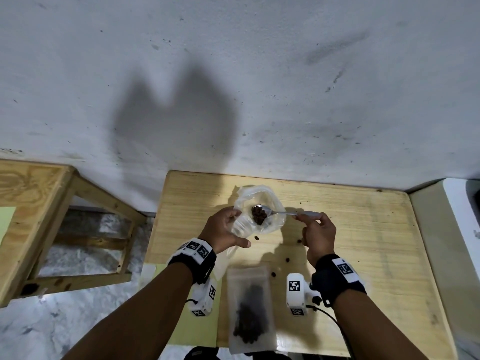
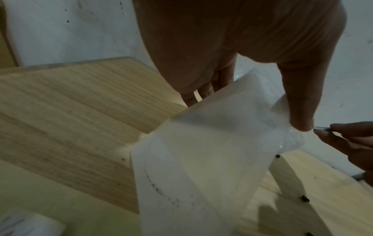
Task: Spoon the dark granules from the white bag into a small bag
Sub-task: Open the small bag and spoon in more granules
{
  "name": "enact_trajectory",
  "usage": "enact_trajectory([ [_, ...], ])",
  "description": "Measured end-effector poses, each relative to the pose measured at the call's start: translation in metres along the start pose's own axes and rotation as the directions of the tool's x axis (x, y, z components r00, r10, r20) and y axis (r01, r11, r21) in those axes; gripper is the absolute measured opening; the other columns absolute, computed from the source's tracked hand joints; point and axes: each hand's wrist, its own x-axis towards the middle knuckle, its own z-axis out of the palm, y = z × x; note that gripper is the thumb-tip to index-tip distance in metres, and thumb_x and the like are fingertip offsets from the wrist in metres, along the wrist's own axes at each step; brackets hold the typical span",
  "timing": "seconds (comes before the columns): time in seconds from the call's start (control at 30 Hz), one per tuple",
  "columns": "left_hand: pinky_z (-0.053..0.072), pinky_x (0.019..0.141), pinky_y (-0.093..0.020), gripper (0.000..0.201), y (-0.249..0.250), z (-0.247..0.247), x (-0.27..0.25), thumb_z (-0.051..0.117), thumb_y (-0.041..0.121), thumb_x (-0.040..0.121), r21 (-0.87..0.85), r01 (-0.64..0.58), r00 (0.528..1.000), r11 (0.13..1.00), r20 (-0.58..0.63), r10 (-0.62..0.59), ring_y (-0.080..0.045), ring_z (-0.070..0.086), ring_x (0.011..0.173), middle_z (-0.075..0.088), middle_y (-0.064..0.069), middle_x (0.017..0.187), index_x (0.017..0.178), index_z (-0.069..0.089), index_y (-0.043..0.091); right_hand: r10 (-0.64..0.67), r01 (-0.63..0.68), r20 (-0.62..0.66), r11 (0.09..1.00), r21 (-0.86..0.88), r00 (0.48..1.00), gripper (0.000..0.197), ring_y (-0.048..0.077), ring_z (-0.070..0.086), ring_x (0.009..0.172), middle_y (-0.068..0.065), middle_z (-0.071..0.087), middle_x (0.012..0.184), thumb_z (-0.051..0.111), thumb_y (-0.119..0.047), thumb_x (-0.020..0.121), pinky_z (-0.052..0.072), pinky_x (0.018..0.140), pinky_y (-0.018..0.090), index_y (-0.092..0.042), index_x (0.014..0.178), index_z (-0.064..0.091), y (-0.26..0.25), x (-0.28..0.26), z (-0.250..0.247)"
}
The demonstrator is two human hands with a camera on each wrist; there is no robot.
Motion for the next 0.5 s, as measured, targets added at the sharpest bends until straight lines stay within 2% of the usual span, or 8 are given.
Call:
enact_trajectory([
  [0.1, 0.042, 0.091, -0.017, 0.095, -0.001, 0.002, -0.001, 0.096, 0.009, 0.052, 0.003, 0.006, 1.0, 1.0, 0.014, -0.006, -0.008, 0.05, 0.121, 0.054, 0.005, 0.133, 0.137, 0.053, 0.014, 0.043, -0.043, 0.017, 0.999, 0.02, 0.999, 0.022, 0.012, 0.029, 0.041, 0.01, 0.057, 0.076, 0.071, -0.005, 0.084, 0.023, 0.044, 0.024, -0.019, 0.078, 0.055, 0.009, -0.001, 0.001],
  [0.2, 0.041, 0.09, -0.017, 0.095, -0.002, 0.004, -0.002, 0.096, 0.01, 0.053, 0.007, 0.003, 1.0, 1.0, 0.006, -0.003, -0.007, 0.049, 0.117, 0.053, 0.007, 0.133, 0.137, 0.052, 0.014, 0.081, -0.081, 0.031, 0.997, 0.002, 0.996, 0.018, 0.011, 0.028, 0.042, 0.01, 0.053, 0.079, 0.069, -0.005, 0.086, 0.023, 0.041, 0.023, -0.017, 0.085, 0.055, 0.014, -0.003, 0.004],
  [0.27, 0.042, 0.091, -0.017, 0.093, -0.003, 0.004, -0.002, 0.096, 0.011, 0.053, 0.007, 0.0, 1.0, 1.0, -0.019, 0.001, -0.006, 0.049, 0.116, 0.053, 0.008, 0.131, 0.135, 0.052, 0.015, 0.09, -0.091, 0.029, 0.996, 0.01, 0.996, 0.021, 0.011, 0.028, 0.042, 0.01, 0.053, 0.079, 0.069, -0.005, 0.086, 0.023, 0.041, 0.023, -0.019, 0.082, 0.053, 0.014, -0.004, 0.005],
  [0.4, 0.044, 0.098, -0.021, 0.092, -0.002, 0.003, -0.001, 0.097, 0.016, 0.051, 0.033, -0.022, 0.997, 0.999, -0.079, 0.024, -0.01, 0.052, 0.12, 0.054, 0.008, 0.13, 0.132, 0.054, 0.015, 0.063, -0.064, 0.019, 0.997, 0.051, 0.998, 0.025, 0.012, 0.03, 0.043, 0.012, 0.06, 0.078, 0.07, -0.006, 0.085, 0.024, 0.046, 0.026, -0.021, 0.075, 0.052, 0.003, -0.009, 0.002],
  [0.5, 0.044, 0.101, -0.023, 0.093, -0.002, 0.003, 0.001, 0.097, 0.018, 0.05, 0.053, -0.028, 0.995, 0.998, -0.094, 0.033, -0.007, 0.051, 0.118, 0.053, 0.006, 0.135, 0.133, 0.054, 0.015, 0.01, -0.012, 0.03, 0.996, 0.092, 0.999, 0.029, 0.013, 0.031, 0.044, 0.005, 0.072, 0.074, 0.07, -0.004, 0.086, 0.025, 0.045, 0.025, -0.02, 0.074, 0.048, -0.012, -0.014, -0.003],
])
